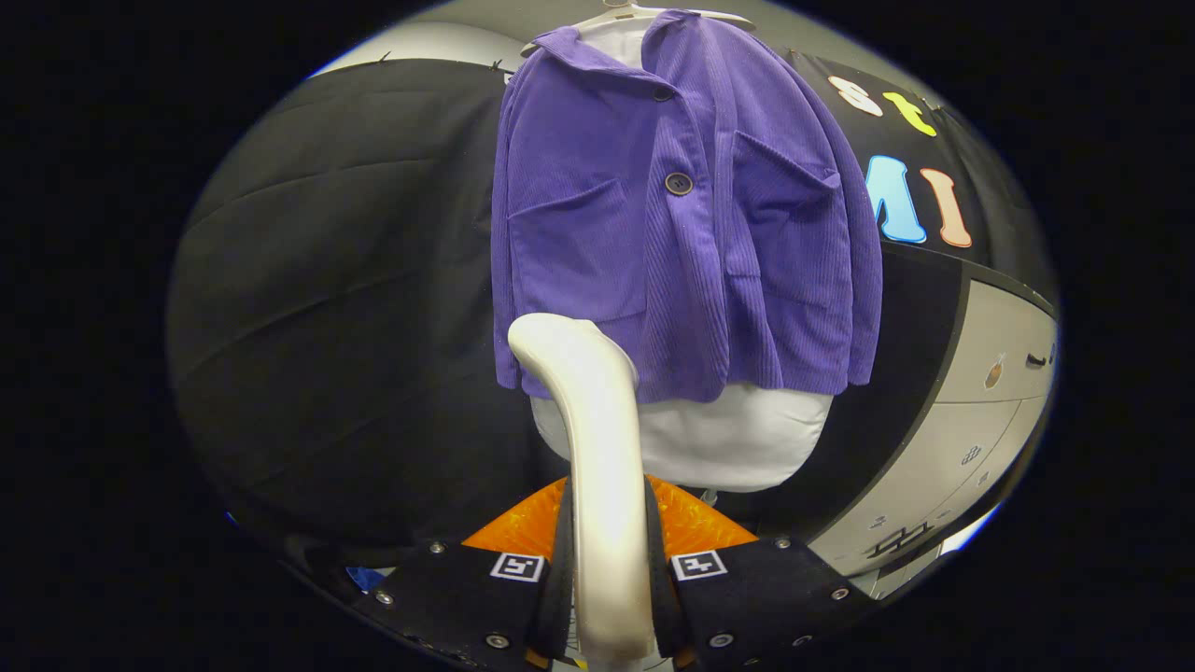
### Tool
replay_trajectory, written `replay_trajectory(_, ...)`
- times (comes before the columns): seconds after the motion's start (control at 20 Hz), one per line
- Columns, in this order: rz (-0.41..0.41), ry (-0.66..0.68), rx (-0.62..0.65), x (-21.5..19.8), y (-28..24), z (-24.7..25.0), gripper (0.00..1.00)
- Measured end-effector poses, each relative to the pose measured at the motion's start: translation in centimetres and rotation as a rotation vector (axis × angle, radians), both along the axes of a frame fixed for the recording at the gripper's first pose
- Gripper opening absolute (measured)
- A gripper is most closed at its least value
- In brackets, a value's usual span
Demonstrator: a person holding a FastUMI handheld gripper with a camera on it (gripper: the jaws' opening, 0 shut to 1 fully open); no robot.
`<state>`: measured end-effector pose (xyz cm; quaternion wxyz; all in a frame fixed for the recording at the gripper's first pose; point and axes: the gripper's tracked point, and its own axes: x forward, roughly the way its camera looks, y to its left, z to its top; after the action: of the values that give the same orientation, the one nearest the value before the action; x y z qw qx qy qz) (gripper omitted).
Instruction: Iron the clothes twice with a garment steamer, once on the left side and once on the right side.
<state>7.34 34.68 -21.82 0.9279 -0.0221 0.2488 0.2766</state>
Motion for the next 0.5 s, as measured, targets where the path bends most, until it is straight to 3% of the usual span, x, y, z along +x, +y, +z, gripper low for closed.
replay_trajectory(0.2, -0.022, -0.007, 0.017, -1.4, -2.0, 1.4, 0.35)
replay_trajectory(0.5, -0.113, -0.105, 0.097, -1.4, -9.4, 9.0, 0.35)
